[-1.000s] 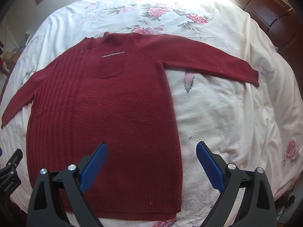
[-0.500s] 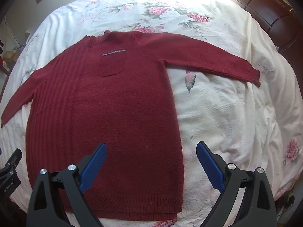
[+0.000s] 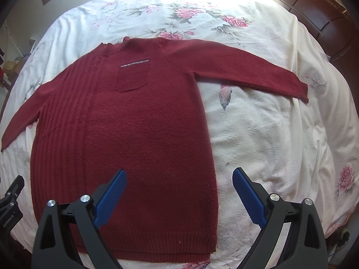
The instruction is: Fold small clothes
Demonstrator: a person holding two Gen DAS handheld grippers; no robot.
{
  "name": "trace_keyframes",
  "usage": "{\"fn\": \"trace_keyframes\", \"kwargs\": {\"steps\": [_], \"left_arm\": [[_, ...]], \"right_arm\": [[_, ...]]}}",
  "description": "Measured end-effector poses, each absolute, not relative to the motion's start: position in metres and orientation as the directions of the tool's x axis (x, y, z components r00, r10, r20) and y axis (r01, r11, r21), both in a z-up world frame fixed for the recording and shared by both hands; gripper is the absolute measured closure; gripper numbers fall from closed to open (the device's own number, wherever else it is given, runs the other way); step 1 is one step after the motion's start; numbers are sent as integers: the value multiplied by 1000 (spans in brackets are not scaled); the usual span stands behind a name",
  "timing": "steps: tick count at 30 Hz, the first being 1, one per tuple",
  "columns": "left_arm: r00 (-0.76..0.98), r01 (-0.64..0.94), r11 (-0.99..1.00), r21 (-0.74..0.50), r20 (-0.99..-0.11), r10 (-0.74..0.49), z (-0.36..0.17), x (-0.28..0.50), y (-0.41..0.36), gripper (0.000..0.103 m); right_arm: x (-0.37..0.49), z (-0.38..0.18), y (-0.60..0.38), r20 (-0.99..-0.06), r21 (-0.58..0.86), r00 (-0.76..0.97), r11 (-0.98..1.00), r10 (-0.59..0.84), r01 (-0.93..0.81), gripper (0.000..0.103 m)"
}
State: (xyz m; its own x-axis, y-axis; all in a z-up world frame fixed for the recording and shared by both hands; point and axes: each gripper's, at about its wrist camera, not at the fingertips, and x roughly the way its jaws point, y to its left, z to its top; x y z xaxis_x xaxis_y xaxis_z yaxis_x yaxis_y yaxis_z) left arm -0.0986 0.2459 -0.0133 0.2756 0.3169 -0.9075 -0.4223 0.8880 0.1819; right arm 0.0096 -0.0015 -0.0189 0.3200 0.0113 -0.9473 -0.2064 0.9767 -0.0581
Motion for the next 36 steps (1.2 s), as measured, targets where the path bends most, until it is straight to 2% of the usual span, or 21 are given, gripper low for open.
{"fn": "trace_keyframes", "kwargs": {"steps": [24, 36], "left_arm": [[266, -426, 883, 199, -905, 332, -13, -96, 245, 3], [275, -380, 904, 197, -909, 313, -21, -64, 232, 3]], "right_arm": [[14, -19, -2, -949, -46, 313, 976, 23, -211, 7], [35, -22, -20, -946, -40, 324, 979, 27, -198, 7]]}}
